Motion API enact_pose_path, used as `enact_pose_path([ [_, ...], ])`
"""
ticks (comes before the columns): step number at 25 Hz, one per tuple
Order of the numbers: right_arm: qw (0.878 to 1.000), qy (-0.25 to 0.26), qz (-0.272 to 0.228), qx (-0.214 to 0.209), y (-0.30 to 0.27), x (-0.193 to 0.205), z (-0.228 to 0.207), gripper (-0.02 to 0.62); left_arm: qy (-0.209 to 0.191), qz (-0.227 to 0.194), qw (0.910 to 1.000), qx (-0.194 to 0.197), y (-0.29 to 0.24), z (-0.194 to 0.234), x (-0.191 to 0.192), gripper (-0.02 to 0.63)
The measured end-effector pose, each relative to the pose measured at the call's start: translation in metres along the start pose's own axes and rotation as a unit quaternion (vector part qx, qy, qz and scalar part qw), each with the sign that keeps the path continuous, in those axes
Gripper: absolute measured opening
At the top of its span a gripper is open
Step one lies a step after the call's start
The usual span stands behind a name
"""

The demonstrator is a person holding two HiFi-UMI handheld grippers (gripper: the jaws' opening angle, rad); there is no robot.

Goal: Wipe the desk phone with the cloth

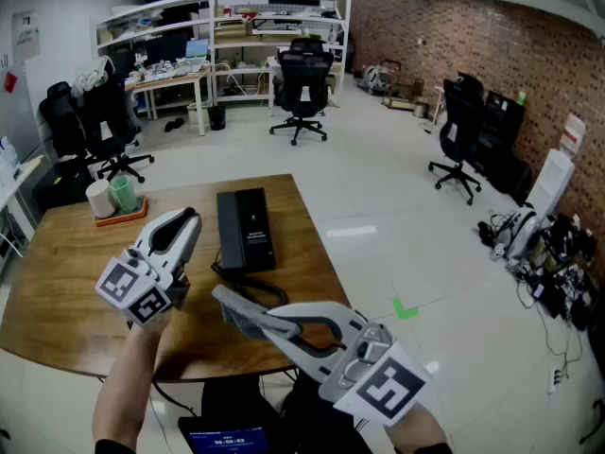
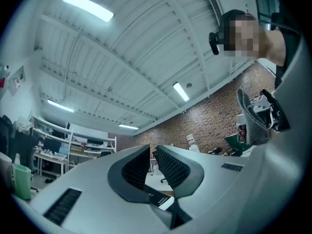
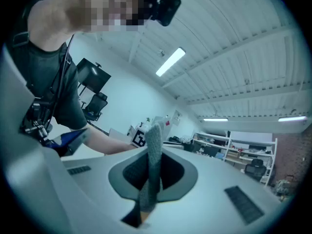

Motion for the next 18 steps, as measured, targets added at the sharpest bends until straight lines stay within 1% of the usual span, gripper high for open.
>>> enact_pose_path([
  [3, 0.996, -0.058, 0.063, 0.023, -0.033, 0.025, -0.04, 0.026, -0.007, 0.03, 0.9984, -0.048, -0.02, 0.048, 0.015, 0.046],
  [4, 0.993, -0.065, 0.089, 0.031, -0.045, 0.034, -0.056, 0.026, -0.008, 0.039, 0.9973, -0.062, -0.025, 0.062, 0.02, 0.046],
  [6, 0.988, -0.054, 0.138, 0.044, -0.068, 0.053, -0.09, 0.026, -0.005, 0.058, 0.9949, -0.083, -0.029, 0.083, 0.031, 0.046],
  [8, 0.981, -0.043, 0.181, 0.05, -0.09, 0.075, -0.123, 0.026, 0.004, 0.072, 0.9929, -0.095, -0.027, 0.096, 0.048, 0.046],
  [10, 0.973, -0.037, 0.223, 0.049, -0.111, 0.094, -0.153, 0.026, 0.008, 0.078, 0.9923, -0.096, -0.026, 0.098, 0.063, 0.035],
  [13, 0.961, -0.018, 0.274, 0.036, -0.153, 0.115, -0.187, 0.026, -0.008, 0.074, 0.9949, -0.069, -0.032, 0.09, 0.066, 0.034],
  [14, 0.958, -0.015, 0.284, 0.03, -0.169, 0.122, -0.196, 0.026, -0.01, 0.071, 0.9955, -0.062, -0.032, 0.089, 0.065, 0.034],
  [16, 0.955, -0.01, 0.296, 0.03, -0.201, 0.134, -0.211, 0.026, -0.009, 0.068, 0.9958, -0.062, -0.03, 0.094, 0.065, 0.034],
  [18, 0.955, -0.005, 0.293, 0.047, -0.228, 0.145, -0.225, 0.026, -0.01, 0.066, 0.9953, -0.07, -0.028, 0.102, 0.067, 0.034],
])
Point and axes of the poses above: the fingertips, and each gripper's own axes: y backward along the fingers, z to its left, x out of its underside, the point moved 9 cm from there along y, backward along the fingers, and after that the axes turned 8 degrees about -x, right-handed, at the moved point
